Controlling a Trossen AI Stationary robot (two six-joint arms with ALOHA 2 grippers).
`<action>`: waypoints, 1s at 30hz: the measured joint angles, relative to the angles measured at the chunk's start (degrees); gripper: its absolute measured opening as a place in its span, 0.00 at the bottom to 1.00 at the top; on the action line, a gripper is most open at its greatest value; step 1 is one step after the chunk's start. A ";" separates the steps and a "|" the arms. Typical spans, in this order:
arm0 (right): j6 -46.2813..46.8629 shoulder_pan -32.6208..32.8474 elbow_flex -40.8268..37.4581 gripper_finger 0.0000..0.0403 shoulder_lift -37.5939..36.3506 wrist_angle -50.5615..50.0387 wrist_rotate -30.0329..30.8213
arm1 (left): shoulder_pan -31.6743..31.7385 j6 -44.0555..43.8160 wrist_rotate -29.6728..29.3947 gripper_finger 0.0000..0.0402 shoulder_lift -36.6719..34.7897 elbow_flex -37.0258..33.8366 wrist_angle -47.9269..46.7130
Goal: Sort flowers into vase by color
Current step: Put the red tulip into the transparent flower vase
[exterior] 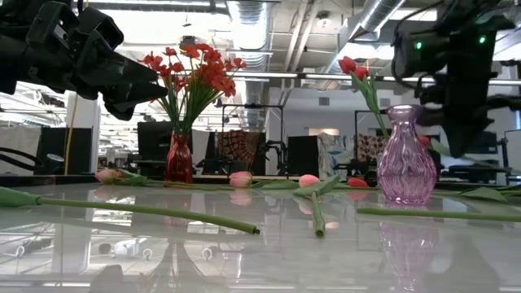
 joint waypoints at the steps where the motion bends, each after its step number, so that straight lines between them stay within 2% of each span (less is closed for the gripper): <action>1: -0.04 0.04 0.48 0.05 -1.15 -0.32 0.65 | -0.05 -0.05 0.00 0.45 -0.01 0.00 -0.05; 7: -0.48 0.01 2.97 0.06 -7.54 -1.10 6.95 | -0.12 -0.01 0.00 0.45 -0.01 0.00 -0.07; 14: -5.83 0.02 6.81 0.07 -12.97 0.19 19.18 | -0.11 -0.02 0.00 0.45 -0.02 0.00 -0.07; 19: -19.17 -0.01 11.37 0.07 -16.21 7.31 26.21 | -0.11 -0.05 0.00 0.45 -0.02 0.00 0.00; 24: -41.12 -0.13 13.78 0.07 -18.65 22.78 32.61 | -0.11 -0.09 -0.70 0.45 0.00 0.00 0.37; 26: -50.43 -0.66 13.78 0.07 -19.16 30.44 33.42 | -0.11 -0.13 -0.74 0.45 0.00 0.00 0.98; 30: -62.76 -2.71 13.78 0.07 -19.28 42.24 33.14 | -0.11 -0.18 -0.93 0.45 -0.02 0.00 1.88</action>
